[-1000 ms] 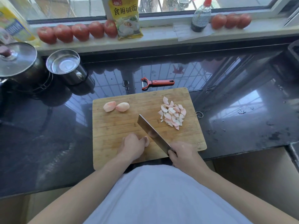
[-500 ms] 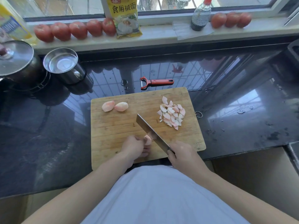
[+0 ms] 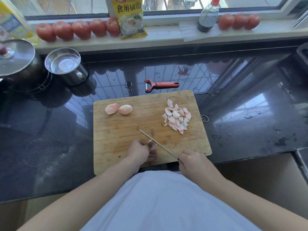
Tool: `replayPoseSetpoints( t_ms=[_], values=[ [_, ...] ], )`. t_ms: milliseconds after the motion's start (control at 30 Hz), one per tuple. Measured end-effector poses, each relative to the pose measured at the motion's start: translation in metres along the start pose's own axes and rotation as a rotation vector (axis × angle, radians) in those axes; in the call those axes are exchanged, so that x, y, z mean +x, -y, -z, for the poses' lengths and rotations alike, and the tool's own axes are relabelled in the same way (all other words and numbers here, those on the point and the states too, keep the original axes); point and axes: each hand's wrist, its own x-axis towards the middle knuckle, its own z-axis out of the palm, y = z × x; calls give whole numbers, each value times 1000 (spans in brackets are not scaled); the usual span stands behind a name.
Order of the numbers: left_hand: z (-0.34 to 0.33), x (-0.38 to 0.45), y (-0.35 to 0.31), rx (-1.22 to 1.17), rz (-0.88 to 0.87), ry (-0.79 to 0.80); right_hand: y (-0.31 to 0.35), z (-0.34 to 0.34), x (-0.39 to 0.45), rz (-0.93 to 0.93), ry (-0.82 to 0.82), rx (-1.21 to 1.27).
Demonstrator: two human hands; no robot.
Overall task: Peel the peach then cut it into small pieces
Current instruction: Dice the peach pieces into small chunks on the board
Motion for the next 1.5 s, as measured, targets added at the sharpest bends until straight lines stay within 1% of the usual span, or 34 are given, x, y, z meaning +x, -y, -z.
replayPoseSetpoints(
  t_ms=[133, 333, 433, 533, 700, 833, 1000, 1200, 1367, 1500],
  values=[
    [-3, 0, 0, -11, 9, 30, 8, -10, 17, -33, 50, -31],
    [0, 2, 6, -4, -20, 13, 30, -21, 52, -69, -4, -28],
    [3, 6, 9, 20, -43, 32, 22, -14, 39, -46, -51, 69],
    [5, 8, 11, 32, -35, 17, 10, -6, 20, -14, -101, 140],
    [4, 11, 14, 10, -26, 28, 5, -5, 8, 4, -107, 85],
    [3, 11, 14, 14, -40, 10, 5, -8, 10, -12, -67, 51],
    [1, 12, 14, -6, -20, -7, 2, -7, 5, -10, -62, 27],
    [1, 11, 12, 1, -4, -6, 1, 3, -3, 73, -124, 38],
    [2, 8, 10, -6, -21, 6, 2, -3, -1, 48, -37, -72],
    [1, 5, 7, -25, -9, 22, 11, -7, 15, 57, 24, -97]
  ],
)
